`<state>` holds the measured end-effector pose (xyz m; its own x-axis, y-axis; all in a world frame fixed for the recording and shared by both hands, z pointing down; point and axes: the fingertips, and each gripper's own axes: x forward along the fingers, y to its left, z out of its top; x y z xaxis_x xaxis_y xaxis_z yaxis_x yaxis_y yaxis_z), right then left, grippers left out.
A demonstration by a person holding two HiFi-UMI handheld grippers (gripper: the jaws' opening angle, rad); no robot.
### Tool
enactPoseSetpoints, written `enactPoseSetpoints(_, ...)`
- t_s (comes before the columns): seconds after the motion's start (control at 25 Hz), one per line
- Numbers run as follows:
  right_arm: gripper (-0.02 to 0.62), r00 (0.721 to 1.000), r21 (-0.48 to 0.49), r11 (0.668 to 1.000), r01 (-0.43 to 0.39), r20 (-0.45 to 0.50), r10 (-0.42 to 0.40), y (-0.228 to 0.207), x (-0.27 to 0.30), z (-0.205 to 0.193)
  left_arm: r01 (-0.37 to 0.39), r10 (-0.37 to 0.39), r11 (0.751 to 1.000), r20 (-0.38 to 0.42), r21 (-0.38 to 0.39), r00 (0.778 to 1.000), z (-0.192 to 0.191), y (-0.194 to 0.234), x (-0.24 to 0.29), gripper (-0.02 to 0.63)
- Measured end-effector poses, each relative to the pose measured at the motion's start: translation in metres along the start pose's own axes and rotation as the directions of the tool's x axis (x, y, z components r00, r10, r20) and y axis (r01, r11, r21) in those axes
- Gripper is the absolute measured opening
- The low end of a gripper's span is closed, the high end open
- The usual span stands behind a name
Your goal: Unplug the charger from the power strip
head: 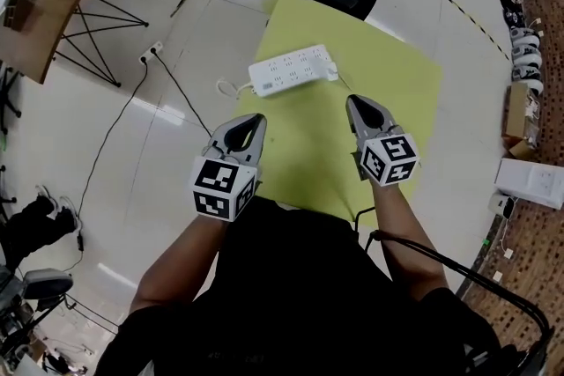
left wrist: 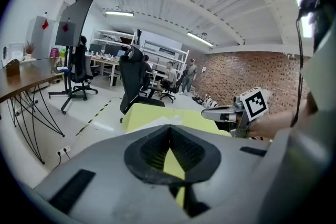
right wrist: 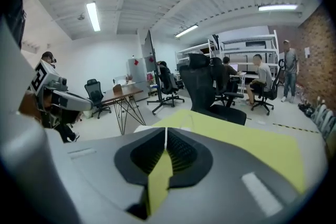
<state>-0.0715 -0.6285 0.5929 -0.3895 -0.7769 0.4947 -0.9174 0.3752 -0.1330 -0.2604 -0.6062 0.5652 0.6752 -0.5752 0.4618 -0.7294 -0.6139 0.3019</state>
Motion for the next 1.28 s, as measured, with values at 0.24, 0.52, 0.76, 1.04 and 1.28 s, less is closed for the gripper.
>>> enactPoseSetpoints(0.24, 0.076, 0.993, -0.03, 0.997, 0.068, -0.095, -0.071, -0.023, 0.038, -0.025, 0.042, -0.043, 0.999, -0.017, -0.017, 0.999, 0.001, 0.014, 0.011, 0.006)
enactPoseSetpoints(0.52, 0.166, 0.984, -0.041, 0.996, 0.084, -0.153, -0.089, -0.029, 0.07, -0.036, 0.077, -0.079, 0.996, -0.043, -0.041, 0.996, -0.008, 0.022, 0.011, 0.006)
enactPoseSetpoints(0.76, 0.192, 0.979, -0.05, 0.995, 0.089, -0.182, -0.097, -0.029, 0.091, -0.039, 0.102, -0.105, 0.994, -0.049, -0.048, 0.993, -0.015, 0.024, 0.012, 0.006)
enactPoseSetpoints(1.04, 0.192, 0.966, -0.065, 0.992, 0.108, -0.23, -0.12, -0.036, 0.113, -0.047, 0.084, -0.088, 0.994, -0.053, -0.074, 0.995, -0.019, 0.04, 0.01, 0.006)
enactPoseSetpoints(1.28, 0.155, 0.958, -0.034, 0.991, 0.133, -0.251, -0.137, -0.042, 0.118, -0.052, 0.077, -0.082, 0.993, -0.053, -0.094, 0.995, -0.018, 0.045, 0.01, 0.006)
